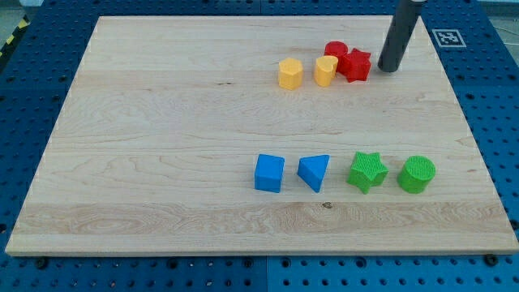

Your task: Place the green circle close to the yellow heart and red star

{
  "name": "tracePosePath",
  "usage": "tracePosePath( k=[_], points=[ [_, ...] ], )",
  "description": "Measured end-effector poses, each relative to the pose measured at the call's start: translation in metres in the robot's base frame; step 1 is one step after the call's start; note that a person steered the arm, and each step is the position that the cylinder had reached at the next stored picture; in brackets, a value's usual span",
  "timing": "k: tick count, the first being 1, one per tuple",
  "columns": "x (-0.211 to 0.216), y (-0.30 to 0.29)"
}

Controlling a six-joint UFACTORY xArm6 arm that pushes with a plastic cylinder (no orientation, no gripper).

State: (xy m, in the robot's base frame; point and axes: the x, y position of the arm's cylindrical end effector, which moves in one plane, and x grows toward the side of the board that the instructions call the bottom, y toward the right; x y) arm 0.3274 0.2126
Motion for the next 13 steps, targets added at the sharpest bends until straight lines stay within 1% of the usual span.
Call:
tracePosePath(
  k=[1, 2, 3, 4, 7, 8, 9, 10, 11, 13],
  points=[
    [0.001, 0.031],
    [0.026, 0.045],
    [0.070, 0.052],
    [0.126, 0.052],
    [0.248, 0.046],
    [0.263, 0.028],
    [0.253, 0.018],
    [0.232, 0.003],
    [0.222, -0.019],
    [0.181, -0.059]
  ],
)
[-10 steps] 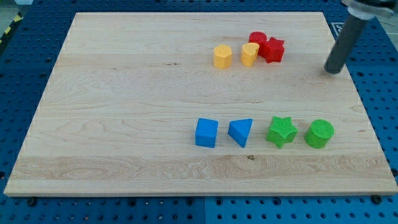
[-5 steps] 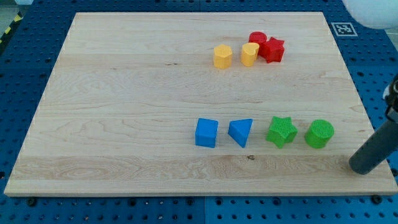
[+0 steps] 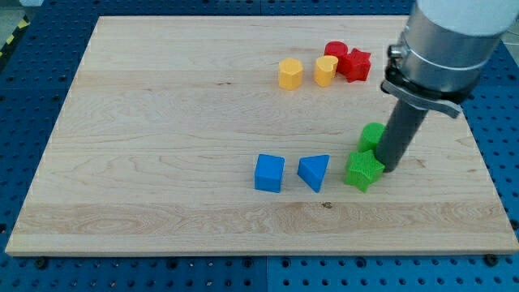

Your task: Place the green circle close to the yellow heart and red star

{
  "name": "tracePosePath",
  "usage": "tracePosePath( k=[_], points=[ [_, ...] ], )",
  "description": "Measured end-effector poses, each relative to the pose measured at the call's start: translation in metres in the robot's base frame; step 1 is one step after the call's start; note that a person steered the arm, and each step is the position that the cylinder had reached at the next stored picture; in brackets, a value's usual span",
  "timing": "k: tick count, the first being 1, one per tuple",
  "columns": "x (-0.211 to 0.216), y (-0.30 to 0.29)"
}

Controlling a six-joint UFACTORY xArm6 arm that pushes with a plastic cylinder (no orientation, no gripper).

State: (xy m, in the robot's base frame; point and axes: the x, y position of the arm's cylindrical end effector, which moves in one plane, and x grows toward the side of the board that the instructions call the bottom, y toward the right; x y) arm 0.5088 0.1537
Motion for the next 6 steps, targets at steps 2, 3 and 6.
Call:
tracePosePath(
  k=[2, 3, 6],
  points=[
    [-0.039, -0.026],
    [-0.049, -0.026],
    [-0.069, -0.025]
  ],
)
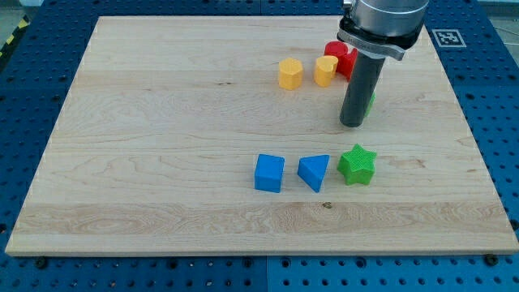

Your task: Place the green circle close to the yellow heart and red star

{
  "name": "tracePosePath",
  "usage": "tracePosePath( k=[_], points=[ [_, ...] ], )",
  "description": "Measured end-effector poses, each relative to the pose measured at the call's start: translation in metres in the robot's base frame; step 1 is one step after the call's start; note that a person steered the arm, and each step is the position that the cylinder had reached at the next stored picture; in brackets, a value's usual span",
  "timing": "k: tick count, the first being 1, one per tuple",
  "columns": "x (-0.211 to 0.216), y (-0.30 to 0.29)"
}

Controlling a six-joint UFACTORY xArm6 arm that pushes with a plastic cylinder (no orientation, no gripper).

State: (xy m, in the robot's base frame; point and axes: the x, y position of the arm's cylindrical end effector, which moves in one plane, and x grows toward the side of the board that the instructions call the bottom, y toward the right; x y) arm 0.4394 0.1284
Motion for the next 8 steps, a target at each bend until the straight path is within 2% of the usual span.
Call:
tracePosePath(
  k=[3, 6, 8],
  points=[
    [0.009, 0.022],
    [-0.032, 0.022],
    [-0.034, 0.044]
  ],
)
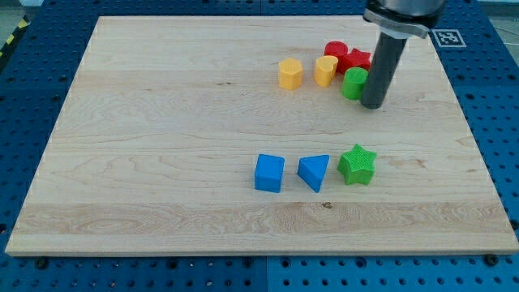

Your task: Place the green circle close to the yellow heart and red star

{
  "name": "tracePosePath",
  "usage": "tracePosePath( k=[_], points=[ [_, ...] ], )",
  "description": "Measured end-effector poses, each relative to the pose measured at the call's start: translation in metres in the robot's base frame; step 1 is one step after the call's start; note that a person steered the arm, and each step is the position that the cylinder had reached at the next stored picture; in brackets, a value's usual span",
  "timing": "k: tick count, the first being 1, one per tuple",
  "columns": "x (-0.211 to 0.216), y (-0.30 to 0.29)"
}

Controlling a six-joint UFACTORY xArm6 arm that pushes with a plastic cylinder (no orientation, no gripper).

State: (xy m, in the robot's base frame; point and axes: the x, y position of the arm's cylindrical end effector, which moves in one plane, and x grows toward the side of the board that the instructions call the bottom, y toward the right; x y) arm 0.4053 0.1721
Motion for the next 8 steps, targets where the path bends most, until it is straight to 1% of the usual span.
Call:
tracePosePath(
  k=[1, 2, 8],
  points=[
    [-0.001, 0.023],
    [-0.004, 0.023],
    [-0.004, -0.027]
  ],
)
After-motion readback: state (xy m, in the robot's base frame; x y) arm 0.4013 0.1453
